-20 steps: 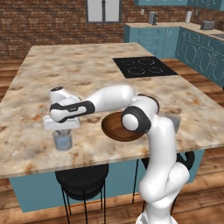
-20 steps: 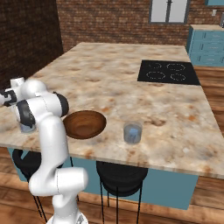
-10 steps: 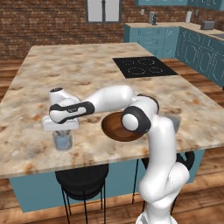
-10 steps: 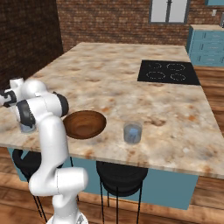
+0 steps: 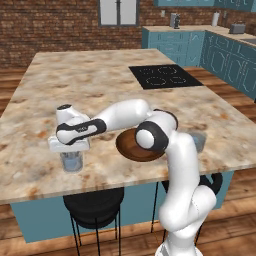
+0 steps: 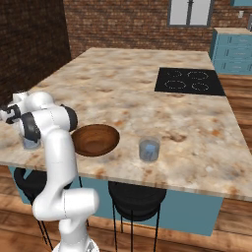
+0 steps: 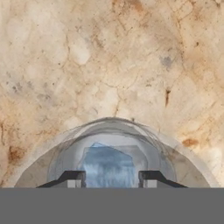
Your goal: There are four ice cubes in the ice bowl. Place two ice cubes in each glass of water.
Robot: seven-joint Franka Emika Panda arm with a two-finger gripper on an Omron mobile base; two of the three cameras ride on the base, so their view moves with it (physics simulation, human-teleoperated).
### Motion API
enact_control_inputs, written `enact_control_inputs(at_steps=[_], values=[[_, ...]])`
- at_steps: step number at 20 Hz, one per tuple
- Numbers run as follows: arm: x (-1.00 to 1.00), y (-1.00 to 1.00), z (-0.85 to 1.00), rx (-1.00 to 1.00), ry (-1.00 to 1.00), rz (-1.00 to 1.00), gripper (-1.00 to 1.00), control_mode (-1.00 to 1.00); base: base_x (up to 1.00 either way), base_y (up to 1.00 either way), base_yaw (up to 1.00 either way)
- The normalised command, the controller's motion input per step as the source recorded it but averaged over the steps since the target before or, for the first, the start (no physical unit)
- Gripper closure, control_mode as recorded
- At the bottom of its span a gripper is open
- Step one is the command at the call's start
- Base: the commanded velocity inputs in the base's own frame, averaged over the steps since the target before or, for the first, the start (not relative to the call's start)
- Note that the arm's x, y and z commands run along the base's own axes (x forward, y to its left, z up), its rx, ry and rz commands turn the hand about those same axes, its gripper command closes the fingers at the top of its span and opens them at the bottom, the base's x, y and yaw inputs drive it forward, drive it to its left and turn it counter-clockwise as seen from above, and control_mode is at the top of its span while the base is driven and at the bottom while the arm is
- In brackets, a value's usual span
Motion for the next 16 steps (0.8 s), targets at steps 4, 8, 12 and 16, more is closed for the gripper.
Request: enact_control_inputs(at_steps=[4,8,12,16], values=[[0.02,0.08,-0.07,0.00,0.00,0.00,1.00,-1.00,0.00,0.00,0.00],[0.03,0.19,-0.02,0.00,0.00,0.00,1.00,-1.00,0.00,0.00,0.00],[0.00,0.13,-0.01,0.00,0.00,0.00,1.00,-1.00,0.00,0.00,0.00],[0.00,0.03,0.00,0.00,0.00,0.00,-1.00,-1.00,0.00,0.00,0.00]])
